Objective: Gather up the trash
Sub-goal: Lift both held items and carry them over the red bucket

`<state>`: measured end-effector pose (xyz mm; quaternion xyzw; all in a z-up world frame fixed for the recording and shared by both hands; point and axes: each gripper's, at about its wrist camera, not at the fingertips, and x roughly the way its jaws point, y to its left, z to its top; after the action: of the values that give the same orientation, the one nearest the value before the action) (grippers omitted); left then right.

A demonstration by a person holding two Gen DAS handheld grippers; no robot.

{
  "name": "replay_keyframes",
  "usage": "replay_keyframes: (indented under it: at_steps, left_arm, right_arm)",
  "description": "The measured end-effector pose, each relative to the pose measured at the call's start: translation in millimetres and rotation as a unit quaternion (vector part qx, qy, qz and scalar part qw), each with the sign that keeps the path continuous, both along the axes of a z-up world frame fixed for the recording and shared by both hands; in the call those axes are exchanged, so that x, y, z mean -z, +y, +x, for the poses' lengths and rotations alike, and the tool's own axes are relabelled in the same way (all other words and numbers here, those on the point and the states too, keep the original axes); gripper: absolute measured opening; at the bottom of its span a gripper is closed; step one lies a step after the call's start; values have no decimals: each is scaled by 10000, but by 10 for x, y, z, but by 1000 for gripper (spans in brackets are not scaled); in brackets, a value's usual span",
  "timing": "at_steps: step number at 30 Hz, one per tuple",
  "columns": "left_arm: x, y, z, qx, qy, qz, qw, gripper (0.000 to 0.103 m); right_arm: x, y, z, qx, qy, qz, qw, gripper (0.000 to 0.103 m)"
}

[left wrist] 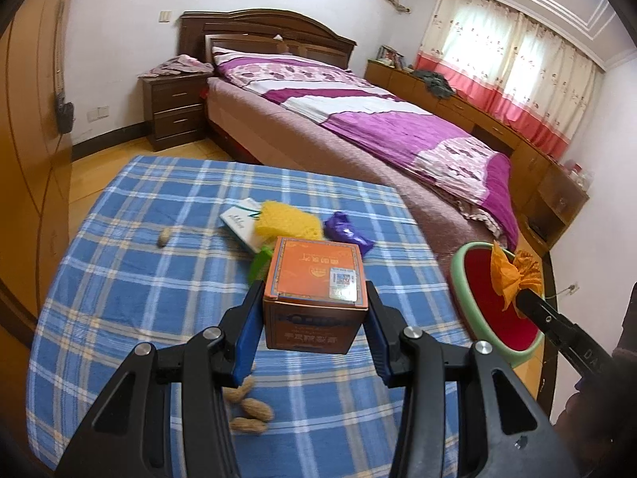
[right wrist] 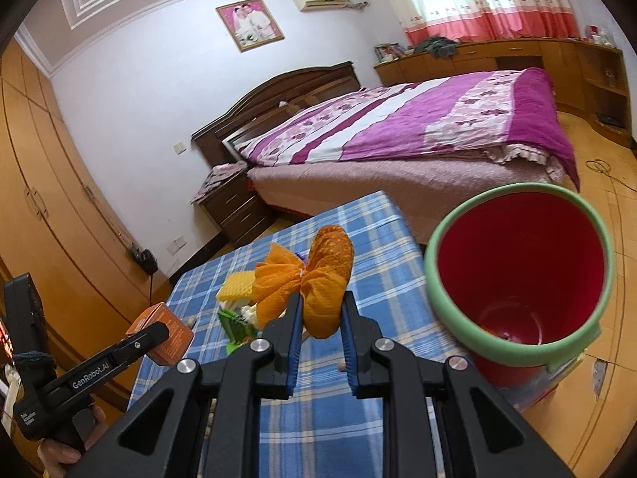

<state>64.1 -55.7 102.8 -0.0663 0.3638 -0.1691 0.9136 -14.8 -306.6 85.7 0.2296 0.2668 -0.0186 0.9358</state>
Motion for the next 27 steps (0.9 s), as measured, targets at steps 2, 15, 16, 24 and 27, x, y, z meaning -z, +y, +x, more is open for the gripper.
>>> replay_keyframes:
  at_steps: [2, 15, 16, 24, 27]
  left_arm:
    - [-28, -71, -7, 80, -22, -25, 10000, 48]
    - [-138, -659, -56, 759, -21, -89, 9971, 48]
    - [-138, -717, -61, 814, -27, -64, 9967, 48]
    - [-88, -1088, -74, 1151, 54, 90, 9933, 48]
    - [-59, -1210, -55, 1244, 85, 96, 9922, 48]
  right_arm:
    - [-8, -71, -43, 85, -19, 16, 10000, 20]
    - [-23, -459, -248, 548, -92, 155, 9983, 20]
    - [-19, -506, -265, 590, -95, 177, 9981, 20]
    - [54, -782, -356, 939, -60, 306, 9951, 20]
    - [97, -921, -406, 1103, -34, 311, 9934, 20]
